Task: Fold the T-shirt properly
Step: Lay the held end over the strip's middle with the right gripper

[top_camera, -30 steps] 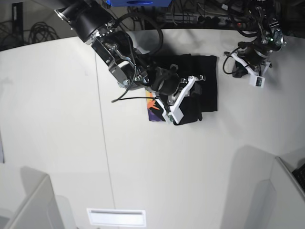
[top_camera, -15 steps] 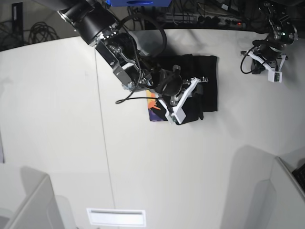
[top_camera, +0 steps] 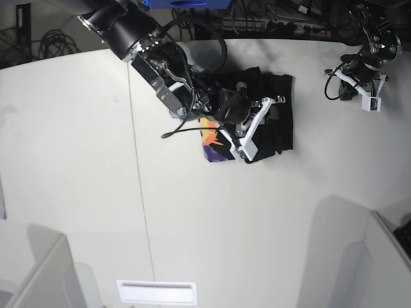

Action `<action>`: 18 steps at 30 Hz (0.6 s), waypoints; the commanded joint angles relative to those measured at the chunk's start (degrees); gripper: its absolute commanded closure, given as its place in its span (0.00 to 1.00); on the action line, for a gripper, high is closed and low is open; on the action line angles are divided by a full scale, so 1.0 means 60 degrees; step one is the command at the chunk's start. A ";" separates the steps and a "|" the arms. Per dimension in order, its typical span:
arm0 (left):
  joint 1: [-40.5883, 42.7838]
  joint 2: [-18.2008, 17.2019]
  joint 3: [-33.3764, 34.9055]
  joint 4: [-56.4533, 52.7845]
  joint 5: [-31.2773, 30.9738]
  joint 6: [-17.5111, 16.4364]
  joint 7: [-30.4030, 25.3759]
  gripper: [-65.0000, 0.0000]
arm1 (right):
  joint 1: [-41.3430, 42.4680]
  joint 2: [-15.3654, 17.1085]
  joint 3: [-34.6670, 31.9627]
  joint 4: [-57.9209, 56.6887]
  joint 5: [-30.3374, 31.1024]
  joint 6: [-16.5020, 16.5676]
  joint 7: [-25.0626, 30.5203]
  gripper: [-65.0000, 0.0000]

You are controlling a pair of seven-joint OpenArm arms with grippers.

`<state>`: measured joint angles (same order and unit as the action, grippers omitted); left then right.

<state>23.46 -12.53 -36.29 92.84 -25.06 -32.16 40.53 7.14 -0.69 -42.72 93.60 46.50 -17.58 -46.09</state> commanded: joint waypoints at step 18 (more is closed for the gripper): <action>0.0199 -0.0087 -0.0757 0.0183 -0.0153 -0.0054 -0.0155 1.00 | 0.0195 -0.0274 0.0050 -0.0150 0.0169 0.0110 0.0201 0.53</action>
<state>24.73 -12.43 -40.62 92.95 -25.10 -31.83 40.56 7.25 -1.58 -42.61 91.74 46.68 -17.58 -45.67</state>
